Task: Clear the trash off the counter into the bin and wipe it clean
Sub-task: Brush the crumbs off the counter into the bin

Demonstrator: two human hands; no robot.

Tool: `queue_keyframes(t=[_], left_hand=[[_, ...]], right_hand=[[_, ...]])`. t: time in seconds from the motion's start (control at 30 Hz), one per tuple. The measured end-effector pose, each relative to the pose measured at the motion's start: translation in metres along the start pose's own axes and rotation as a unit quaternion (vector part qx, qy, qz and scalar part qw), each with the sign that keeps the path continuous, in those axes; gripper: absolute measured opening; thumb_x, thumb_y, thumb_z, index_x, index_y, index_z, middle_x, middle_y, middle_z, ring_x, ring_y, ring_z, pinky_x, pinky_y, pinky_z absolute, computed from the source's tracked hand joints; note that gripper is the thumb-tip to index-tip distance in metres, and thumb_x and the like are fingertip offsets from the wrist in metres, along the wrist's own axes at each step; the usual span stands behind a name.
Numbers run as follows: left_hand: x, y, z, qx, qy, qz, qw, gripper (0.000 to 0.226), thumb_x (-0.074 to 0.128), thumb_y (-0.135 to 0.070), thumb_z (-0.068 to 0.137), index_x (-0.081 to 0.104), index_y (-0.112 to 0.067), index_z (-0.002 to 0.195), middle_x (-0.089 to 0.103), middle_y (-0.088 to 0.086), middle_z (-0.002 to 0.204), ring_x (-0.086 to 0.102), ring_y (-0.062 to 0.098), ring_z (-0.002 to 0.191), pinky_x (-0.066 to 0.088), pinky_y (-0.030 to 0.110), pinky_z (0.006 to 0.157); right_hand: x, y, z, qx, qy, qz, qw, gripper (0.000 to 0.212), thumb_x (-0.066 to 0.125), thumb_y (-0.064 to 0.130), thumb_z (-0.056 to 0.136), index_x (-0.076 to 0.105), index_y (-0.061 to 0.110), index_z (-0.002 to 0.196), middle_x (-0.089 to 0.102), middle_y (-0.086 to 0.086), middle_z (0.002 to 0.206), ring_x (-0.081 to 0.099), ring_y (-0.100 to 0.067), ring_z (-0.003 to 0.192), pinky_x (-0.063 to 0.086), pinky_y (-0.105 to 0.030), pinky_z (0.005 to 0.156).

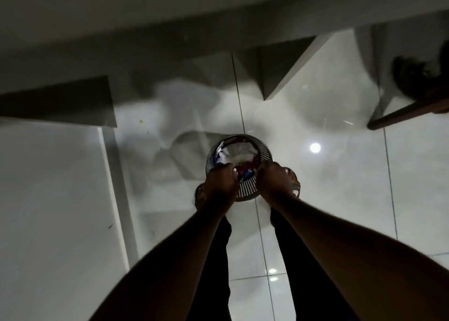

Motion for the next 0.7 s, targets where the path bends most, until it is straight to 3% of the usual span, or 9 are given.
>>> queue_keyframes(t=[0.2, 0.3, 0.37, 0.53, 0.63, 0.7], left_hand=[[-0.022, -0.003, -0.010, 0.030, 0.003, 0.003, 1.000, 0.033, 0.049, -0.033, 0.095, 0.060, -0.007, 0.112, 0.071, 0.018, 0.102, 0.066, 0.038, 0.096, 0.053, 0.041, 0.079], [-0.070, -0.034, -0.041, 0.083, -0.028, -0.012, 0.996, 0.039, 0.048, -0.032, 0.097, 0.058, -0.008, 0.126, 0.069, 0.017, 0.114, 0.064, 0.035, 0.105, 0.054, 0.040, 0.086], [-0.118, -0.066, -0.074, 0.138, -0.073, -0.028, 0.987, 0.038, 0.051, -0.029, 0.097, 0.061, -0.007, 0.126, 0.070, 0.016, 0.116, 0.065, 0.033, 0.107, 0.056, 0.040, 0.088], [-0.248, -0.179, -0.149, 0.353, -0.286, -0.055, 0.889, 0.027, 0.056, -0.022, 0.095, 0.071, -0.003, 0.109, 0.073, 0.012, 0.095, 0.068, 0.027, 0.087, 0.058, 0.036, 0.078], [-0.320, -0.254, -0.149, 0.408, -0.361, -0.064, 0.836, 0.029, 0.054, -0.022, 0.096, 0.067, -0.001, 0.113, 0.071, 0.013, 0.099, 0.063, 0.025, 0.093, 0.052, 0.032, 0.085], [-0.359, -0.306, -0.126, 0.414, -0.385, -0.054, 0.823, 0.033, 0.051, -0.022, 0.096, 0.062, 0.001, 0.117, 0.069, 0.017, 0.106, 0.061, 0.028, 0.099, 0.049, 0.035, 0.090]], right_hand=[[-0.003, -0.001, 0.001, 0.006, -0.011, 0.012, 1.000, 0.025, 0.052, 0.021, 0.089, 0.074, 0.014, 0.097, 0.075, -0.011, 0.095, 0.070, -0.031, 0.086, 0.054, -0.031, 0.071], [-0.040, 0.015, -0.026, -0.018, -0.060, 0.059, 0.996, 0.023, 0.051, 0.020, 0.090, 0.073, 0.014, 0.089, 0.074, -0.009, 0.089, 0.069, -0.029, 0.081, 0.054, -0.031, 0.067], [-0.082, 0.033, -0.063, -0.068, -0.110, 0.128, 0.983, 0.021, 0.052, 0.023, 0.087, 0.071, 0.019, 0.081, 0.071, -0.001, 0.080, 0.067, -0.020, 0.073, 0.045, -0.024, 0.061], [-0.215, 0.072, -0.169, -0.168, -0.235, 0.280, 0.916, 0.014, 0.055, 0.032, 0.091, 0.064, 0.038, 0.082, 0.061, 0.017, 0.076, 0.061, -0.006, 0.066, 0.049, -0.027, 0.055], [-0.298, 0.089, -0.201, -0.203, -0.332, 0.306, 0.869, 0.013, 0.057, 0.025, 0.093, 0.069, 0.030, 0.089, 0.061, 0.025, 0.083, 0.063, -0.001, 0.074, 0.047, -0.014, 0.060], [-0.357, 0.100, -0.204, -0.230, -0.392, 0.302, 0.838, 0.015, 0.061, 0.016, 0.090, 0.072, 0.025, 0.093, 0.066, 0.017, 0.087, 0.063, 0.003, 0.076, 0.045, -0.008, 0.067]])
Point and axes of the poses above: each hand's wrist, its own z-axis towards the middle knuckle, its own x-axis out of the palm, y = z × x, the point moved 2 cm from there along z, towards the middle knuckle
